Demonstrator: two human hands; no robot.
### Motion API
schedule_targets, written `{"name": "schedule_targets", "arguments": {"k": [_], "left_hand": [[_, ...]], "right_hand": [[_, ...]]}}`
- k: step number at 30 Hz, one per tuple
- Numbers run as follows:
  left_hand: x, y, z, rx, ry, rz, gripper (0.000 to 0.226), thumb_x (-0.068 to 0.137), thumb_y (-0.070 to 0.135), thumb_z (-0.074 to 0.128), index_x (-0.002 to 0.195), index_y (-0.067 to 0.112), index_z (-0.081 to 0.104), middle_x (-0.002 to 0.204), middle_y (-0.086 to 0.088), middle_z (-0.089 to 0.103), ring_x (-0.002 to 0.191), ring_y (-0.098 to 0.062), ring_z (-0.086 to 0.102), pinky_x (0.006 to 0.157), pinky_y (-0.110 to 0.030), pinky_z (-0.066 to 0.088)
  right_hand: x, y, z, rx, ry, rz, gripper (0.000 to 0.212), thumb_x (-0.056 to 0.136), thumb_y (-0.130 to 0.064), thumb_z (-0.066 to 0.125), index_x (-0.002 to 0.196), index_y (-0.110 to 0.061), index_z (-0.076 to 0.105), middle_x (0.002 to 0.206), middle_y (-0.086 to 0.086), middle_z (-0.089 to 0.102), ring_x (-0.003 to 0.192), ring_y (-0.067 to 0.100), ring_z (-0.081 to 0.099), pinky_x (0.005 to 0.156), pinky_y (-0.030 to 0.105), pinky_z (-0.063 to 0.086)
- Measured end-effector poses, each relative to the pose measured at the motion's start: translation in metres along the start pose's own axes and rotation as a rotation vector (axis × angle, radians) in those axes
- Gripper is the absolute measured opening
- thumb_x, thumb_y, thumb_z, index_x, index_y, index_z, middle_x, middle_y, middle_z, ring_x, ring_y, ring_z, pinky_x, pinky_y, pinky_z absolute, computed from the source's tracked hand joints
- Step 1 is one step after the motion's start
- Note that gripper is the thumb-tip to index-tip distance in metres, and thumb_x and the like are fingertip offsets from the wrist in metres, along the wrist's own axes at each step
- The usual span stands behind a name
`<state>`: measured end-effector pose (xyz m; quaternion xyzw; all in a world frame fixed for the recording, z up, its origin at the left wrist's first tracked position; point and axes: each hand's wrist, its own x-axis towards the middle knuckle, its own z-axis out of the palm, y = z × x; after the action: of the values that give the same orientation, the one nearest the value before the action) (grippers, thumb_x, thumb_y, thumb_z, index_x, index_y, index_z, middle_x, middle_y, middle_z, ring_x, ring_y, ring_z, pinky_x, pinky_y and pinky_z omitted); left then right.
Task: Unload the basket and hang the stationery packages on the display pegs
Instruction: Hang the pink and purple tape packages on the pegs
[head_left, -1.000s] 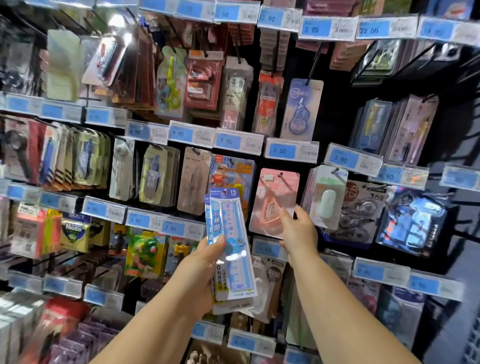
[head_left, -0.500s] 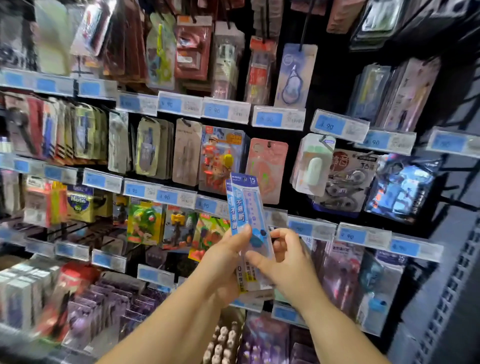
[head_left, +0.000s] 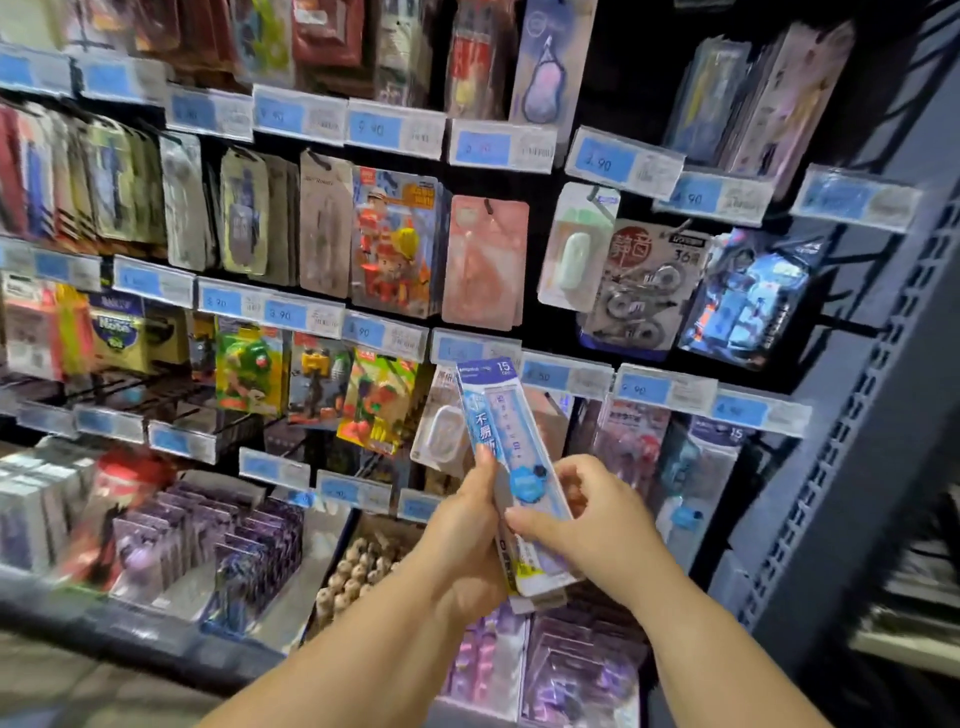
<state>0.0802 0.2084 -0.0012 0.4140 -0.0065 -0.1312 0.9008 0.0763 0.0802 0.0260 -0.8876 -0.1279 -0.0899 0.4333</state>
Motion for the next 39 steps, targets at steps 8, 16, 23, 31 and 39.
{"name": "schedule_targets", "arguments": {"k": [8, 16, 23, 31, 39], "left_hand": [[0.002, -0.032, 0.004, 0.112, -0.002, -0.034, 0.055, 0.096, 0.054, 0.042, 0.132, 0.015, 0.056, 0.120, -0.016, 0.069, 0.111, -0.032, 0.066, 0.096, -0.048, 0.052], [0.014, -0.056, 0.008, 0.204, -0.056, -0.010, 0.043, 0.105, 0.033, 0.031, 0.126, 0.007, 0.056, 0.089, -0.006, 0.077, 0.074, -0.014, 0.074, 0.055, -0.025, 0.057], [0.025, -0.069, 0.030, 0.206, -0.020, -0.037, 0.038, 0.105, 0.025, 0.035, 0.128, -0.001, 0.050, 0.060, 0.006, 0.071, 0.051, -0.005, 0.068, 0.044, -0.017, 0.052], [0.026, -0.076, 0.039, 0.248, -0.061, -0.098, 0.038, 0.104, 0.033, 0.038, 0.122, 0.003, 0.053, 0.112, -0.003, 0.059, 0.112, -0.029, 0.059, 0.109, -0.045, 0.036], [0.029, -0.077, 0.045, 0.353, -0.026, -0.072, 0.034, 0.105, 0.026, 0.034, 0.117, 0.000, 0.051, 0.075, -0.010, 0.065, 0.047, -0.003, 0.064, 0.049, -0.015, 0.052]], "right_hand": [[0.008, 0.057, -0.033, 0.543, -0.281, 0.282, 0.014, 0.091, -0.003, 0.062, 0.105, -0.005, 0.062, 0.103, 0.014, 0.072, 0.091, 0.026, 0.070, 0.078, 0.039, 0.058], [0.000, 0.130, -0.059, 0.825, -0.339, 0.382, 0.047, 0.086, 0.003, 0.062, 0.130, -0.007, 0.051, 0.126, 0.022, 0.063, 0.107, 0.032, 0.065, 0.102, 0.058, 0.044], [-0.008, 0.166, -0.075, 0.811, -0.001, 0.481, 0.025, 0.100, -0.004, 0.046, 0.119, -0.014, 0.058, 0.102, 0.009, 0.074, 0.090, 0.024, 0.071, 0.082, 0.051, 0.055], [0.001, 0.182, -0.083, 0.777, 0.279, 0.475, 0.021, 0.101, -0.011, 0.050, 0.120, -0.018, 0.056, 0.109, 0.006, 0.069, 0.097, 0.025, 0.066, 0.086, 0.047, 0.054], [0.011, 0.185, -0.082, 0.668, 0.311, 0.448, 0.022, 0.101, -0.013, 0.050, 0.122, -0.021, 0.052, 0.105, -0.001, 0.066, 0.092, 0.014, 0.065, 0.070, 0.033, 0.053]]}}
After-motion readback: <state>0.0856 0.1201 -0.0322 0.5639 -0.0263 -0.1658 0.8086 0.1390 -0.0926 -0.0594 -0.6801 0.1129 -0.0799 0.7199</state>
